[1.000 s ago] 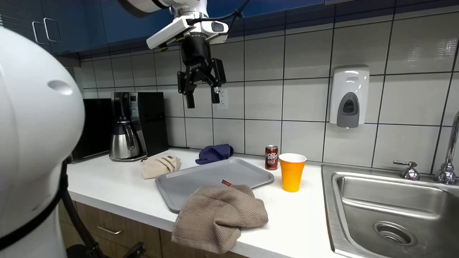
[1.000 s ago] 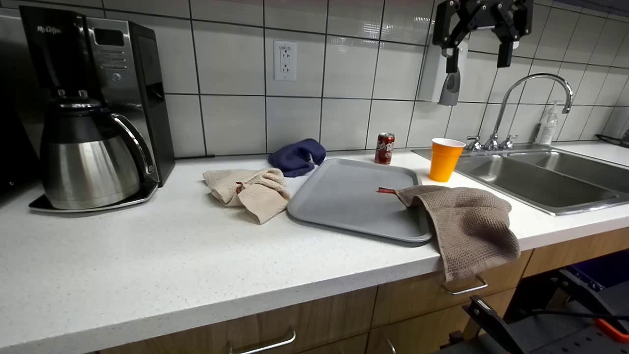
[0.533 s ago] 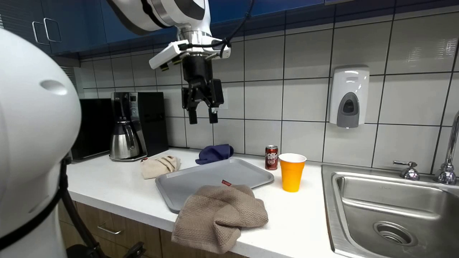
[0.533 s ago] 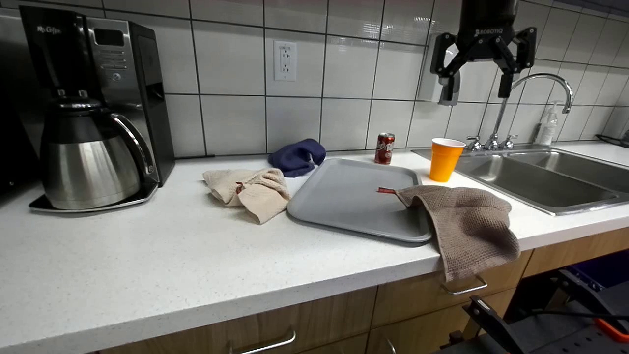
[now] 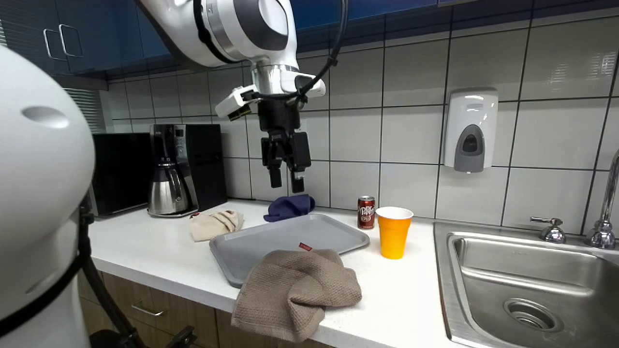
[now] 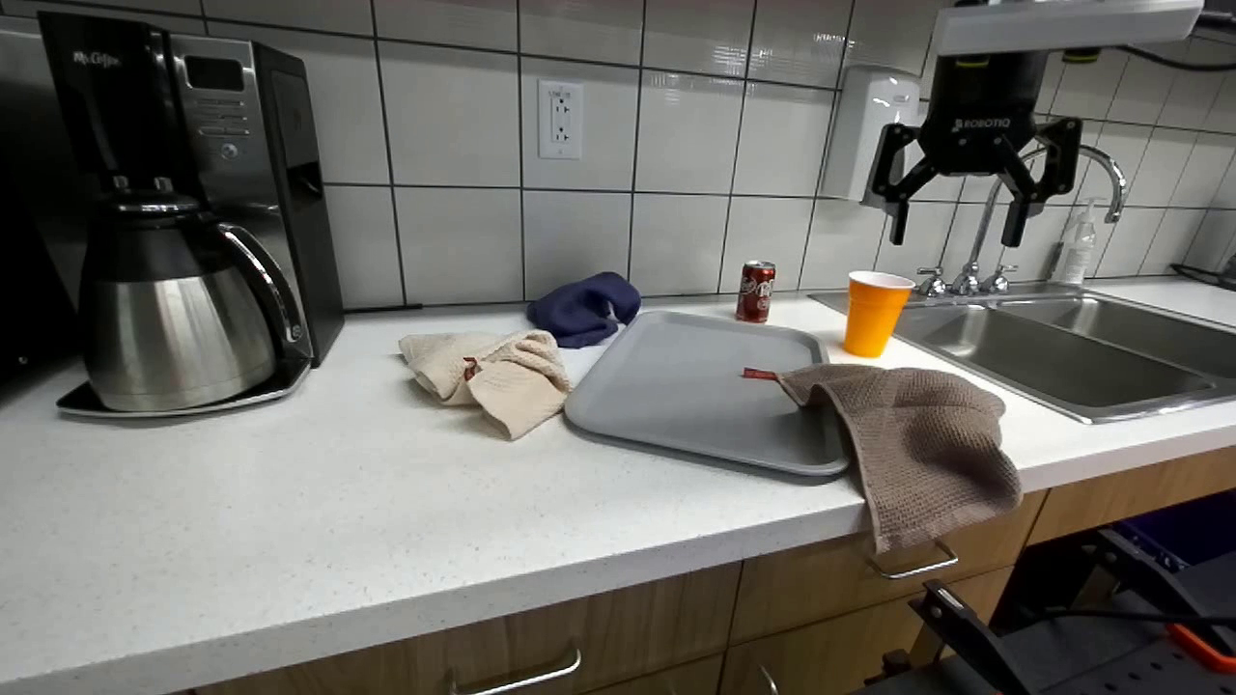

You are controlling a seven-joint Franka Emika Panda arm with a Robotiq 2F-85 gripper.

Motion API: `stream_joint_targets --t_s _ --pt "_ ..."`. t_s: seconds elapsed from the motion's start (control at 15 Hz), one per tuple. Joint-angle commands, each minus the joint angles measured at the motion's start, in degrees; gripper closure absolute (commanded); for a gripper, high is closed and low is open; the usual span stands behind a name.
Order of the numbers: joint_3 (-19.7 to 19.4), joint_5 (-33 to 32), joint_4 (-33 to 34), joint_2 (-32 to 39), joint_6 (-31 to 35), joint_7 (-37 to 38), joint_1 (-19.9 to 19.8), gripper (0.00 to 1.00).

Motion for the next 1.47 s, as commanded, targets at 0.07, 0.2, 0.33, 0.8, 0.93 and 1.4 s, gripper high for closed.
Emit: stream_joint_targets --t_s 0.07,0.2,0.33,0.8,0.93,1.4 --pt "-0.19 1.37 -3.82 0.89 6.35 3.31 -2.85 0.00" --pt "-0.67 2.23 -4.85 2.47 9.07 3.57 -3.44 0.00" --pt "-1.18 2.87 -5.39 4.29 11.59 3.61 -3.87 0.00" --pt "-3.74 2.98 -4.28 12.35 18.05 2.81 -5.42 0.00" --pt "-4.57 3.15 -3.74 14.56 19.16 2.62 -5.56 0.00" --pt "-6.34 3.70 -3.29 17.99 19.78 2.04 -4.58 0.00"
